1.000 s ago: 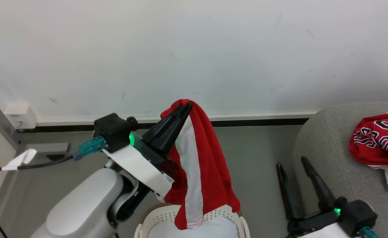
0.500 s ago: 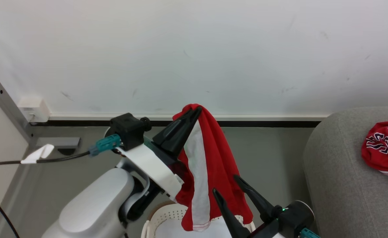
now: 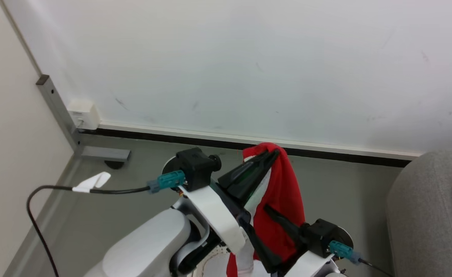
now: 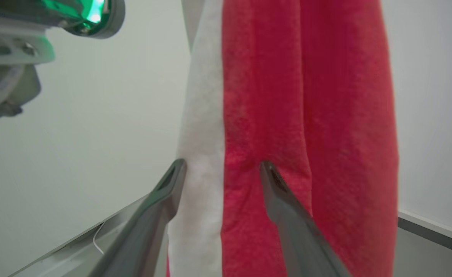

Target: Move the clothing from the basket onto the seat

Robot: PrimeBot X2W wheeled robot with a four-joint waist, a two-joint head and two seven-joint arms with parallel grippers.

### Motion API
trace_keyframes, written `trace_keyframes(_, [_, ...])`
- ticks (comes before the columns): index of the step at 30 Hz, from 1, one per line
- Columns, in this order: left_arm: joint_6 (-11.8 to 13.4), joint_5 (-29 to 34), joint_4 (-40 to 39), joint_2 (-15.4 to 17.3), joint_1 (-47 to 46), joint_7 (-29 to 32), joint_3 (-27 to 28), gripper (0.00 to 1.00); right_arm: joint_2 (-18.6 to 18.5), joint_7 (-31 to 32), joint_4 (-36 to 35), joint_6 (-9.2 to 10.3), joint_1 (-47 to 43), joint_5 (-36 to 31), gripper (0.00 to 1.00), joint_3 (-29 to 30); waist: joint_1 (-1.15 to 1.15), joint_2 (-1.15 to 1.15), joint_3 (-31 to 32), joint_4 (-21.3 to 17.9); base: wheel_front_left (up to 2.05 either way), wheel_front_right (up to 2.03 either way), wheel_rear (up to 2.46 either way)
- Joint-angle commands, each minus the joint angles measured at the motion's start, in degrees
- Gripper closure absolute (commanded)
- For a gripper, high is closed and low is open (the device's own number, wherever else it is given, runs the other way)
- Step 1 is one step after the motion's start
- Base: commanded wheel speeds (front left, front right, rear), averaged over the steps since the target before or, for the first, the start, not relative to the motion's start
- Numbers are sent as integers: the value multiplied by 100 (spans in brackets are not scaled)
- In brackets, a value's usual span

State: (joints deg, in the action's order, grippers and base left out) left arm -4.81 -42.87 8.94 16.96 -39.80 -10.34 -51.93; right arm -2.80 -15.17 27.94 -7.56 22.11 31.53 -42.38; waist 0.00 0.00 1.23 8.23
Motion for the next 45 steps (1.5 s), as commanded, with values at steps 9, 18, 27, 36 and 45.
trace_keyframes(9, [-55,101,-226,-188,105,209,-354,100,-15,4,1068,14,628,106,0,60,0,0,126,456,0,0,0])
trace_keyframes(18, [8,59,-313,-151,142,287,-431,100,-13,4,1360,14,879,13,71,472,0,0,160,638,0,0,0])
trace_keyframes(27, [51,-100,-105,-54,190,194,-290,100,-13,4,1166,14,673,-6,100,408,0,0,110,552,0,0,0])
trace_keyframes(36, [68,-258,298,76,176,11,-70,100,-18,4,677,14,208,21,100,353,0,0,43,300,0,0,0])
trace_keyframes(45, [44,-311,441,131,306,-61,-109,60,-16,4,97,14,-164,-475,100,871,0,0,-7,51,0,0,0])
